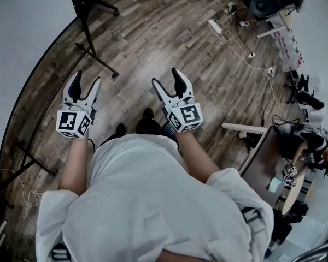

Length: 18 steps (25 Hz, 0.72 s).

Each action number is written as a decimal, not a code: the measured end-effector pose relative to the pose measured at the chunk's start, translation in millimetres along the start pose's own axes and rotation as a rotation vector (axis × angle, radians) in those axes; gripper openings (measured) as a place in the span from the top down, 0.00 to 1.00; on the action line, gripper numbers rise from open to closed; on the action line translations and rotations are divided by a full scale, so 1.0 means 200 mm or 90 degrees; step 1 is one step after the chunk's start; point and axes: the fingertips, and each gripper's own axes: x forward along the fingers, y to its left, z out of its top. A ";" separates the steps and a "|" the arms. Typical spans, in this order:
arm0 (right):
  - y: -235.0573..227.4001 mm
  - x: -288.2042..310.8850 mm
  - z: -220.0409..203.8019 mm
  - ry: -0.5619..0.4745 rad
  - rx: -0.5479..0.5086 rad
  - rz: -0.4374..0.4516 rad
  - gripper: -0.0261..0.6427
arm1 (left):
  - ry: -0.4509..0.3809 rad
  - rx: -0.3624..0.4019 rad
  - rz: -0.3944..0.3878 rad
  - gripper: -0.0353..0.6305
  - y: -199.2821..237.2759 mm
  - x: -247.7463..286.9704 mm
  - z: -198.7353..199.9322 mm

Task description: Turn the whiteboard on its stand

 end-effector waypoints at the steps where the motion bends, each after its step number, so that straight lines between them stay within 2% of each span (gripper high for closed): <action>1: -0.02 0.05 0.00 -0.001 0.003 0.009 0.49 | 0.000 0.000 0.009 0.52 0.03 0.02 0.00; 8: -0.20 0.51 0.00 0.000 0.015 0.110 0.49 | -0.004 0.005 0.101 0.52 0.25 0.23 0.03; 13: -0.30 0.88 0.11 -0.012 0.006 0.239 0.49 | -0.004 0.005 0.186 0.52 0.36 0.41 0.10; 18: -0.34 1.21 0.04 -0.022 -0.008 0.353 0.49 | -0.027 0.008 0.271 0.52 0.48 0.52 0.01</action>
